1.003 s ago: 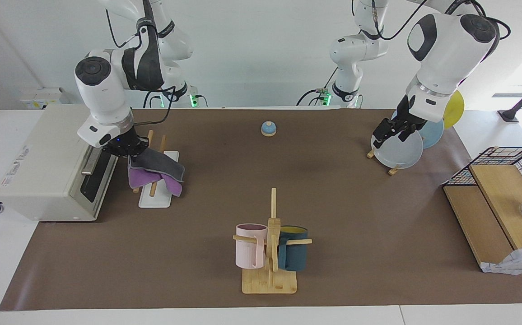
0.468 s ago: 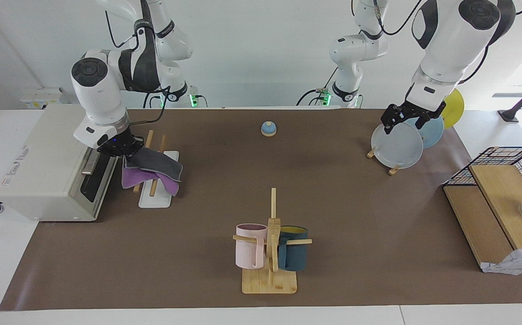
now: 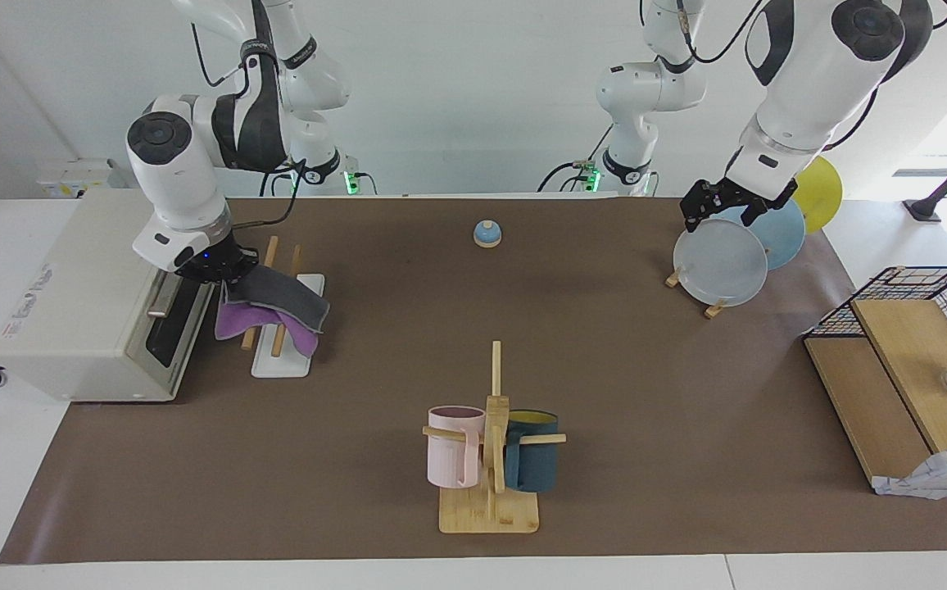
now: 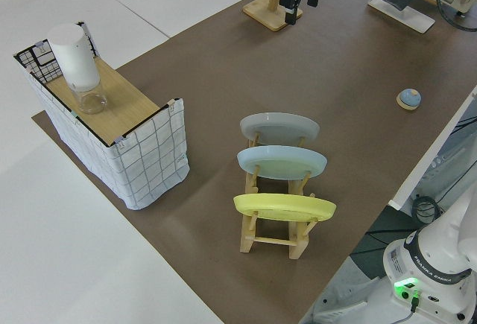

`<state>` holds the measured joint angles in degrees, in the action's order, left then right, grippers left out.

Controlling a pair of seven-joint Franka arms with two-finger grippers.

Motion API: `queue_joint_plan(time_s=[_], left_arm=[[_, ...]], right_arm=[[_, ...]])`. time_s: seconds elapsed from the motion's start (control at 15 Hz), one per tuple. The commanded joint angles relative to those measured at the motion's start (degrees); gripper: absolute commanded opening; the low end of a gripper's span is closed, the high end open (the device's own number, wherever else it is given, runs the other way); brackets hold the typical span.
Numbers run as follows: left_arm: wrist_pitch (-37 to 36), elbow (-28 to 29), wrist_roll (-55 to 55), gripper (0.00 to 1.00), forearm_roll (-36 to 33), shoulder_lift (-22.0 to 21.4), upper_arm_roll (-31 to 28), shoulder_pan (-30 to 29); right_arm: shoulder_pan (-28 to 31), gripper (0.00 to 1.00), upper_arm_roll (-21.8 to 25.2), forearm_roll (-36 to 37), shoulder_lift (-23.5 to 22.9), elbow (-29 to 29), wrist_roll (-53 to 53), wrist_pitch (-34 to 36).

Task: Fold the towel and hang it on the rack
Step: 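Drape the towel over the rack pegs and open the right gripper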

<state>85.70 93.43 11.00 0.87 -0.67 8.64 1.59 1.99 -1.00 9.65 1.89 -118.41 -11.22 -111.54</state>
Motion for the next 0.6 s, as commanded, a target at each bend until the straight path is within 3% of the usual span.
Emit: queue_joint_plan(time_s=[0.0, 0.07, 0.54], left_arm=[[0.2, -1.0, -0.8, 1.0, 2.5, -0.1, -1.2, 0.9], [1.2, -0.6, -0.7, 1.0, 2.6, -0.5, -1.3, 0.9], [2.3, -0.8, -0.5, 1.0, 2.7, -0.5, -1.3, 0.8]], right_arm=[[1.3, 0.59, -0.8, 0.6, 1.7, -1.8, -1.2, -1.0], [1.2, 1.0, -0.8, 0.3, 1.6, -1.7, -1.1, -0.9], [0.7, 1.0, -1.0, 0.1, 1.4, 4.6, -1.6, 2.3]])
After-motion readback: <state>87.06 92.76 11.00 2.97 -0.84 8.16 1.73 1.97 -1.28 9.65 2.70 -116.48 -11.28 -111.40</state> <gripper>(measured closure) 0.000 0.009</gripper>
